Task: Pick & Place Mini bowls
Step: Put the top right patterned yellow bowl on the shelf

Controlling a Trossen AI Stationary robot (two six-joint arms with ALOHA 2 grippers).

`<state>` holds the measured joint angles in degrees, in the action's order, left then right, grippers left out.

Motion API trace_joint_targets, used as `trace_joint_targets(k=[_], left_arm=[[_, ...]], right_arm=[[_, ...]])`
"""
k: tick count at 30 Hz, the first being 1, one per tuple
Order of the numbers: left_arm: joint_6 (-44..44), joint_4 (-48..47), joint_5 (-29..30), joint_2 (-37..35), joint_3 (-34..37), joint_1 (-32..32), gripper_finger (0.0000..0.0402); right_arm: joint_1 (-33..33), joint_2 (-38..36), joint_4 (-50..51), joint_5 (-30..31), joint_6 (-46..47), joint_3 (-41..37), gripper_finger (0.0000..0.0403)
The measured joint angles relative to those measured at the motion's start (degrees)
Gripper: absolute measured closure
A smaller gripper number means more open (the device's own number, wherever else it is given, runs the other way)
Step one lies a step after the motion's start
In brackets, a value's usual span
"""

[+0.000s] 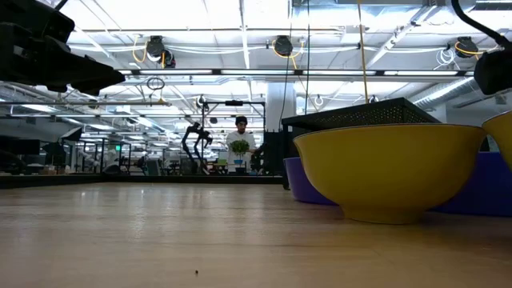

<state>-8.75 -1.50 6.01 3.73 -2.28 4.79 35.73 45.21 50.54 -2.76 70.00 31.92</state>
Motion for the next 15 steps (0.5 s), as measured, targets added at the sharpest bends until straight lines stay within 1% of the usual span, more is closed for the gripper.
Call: trace_joint_targets(k=[10,15], left_arm=[[0.0,0.0,0.0,0.0,0.0,0.0,0.0204],[0.0,0.0,0.0,0.0,0.0,0.0,0.0204]], right_arm=[[0.0,-3.9,-0.1,2.9,0.0,0.0,0.0399],[0.0,-5.2,-0.2,3.0,-0.2,0.0,0.0399]])
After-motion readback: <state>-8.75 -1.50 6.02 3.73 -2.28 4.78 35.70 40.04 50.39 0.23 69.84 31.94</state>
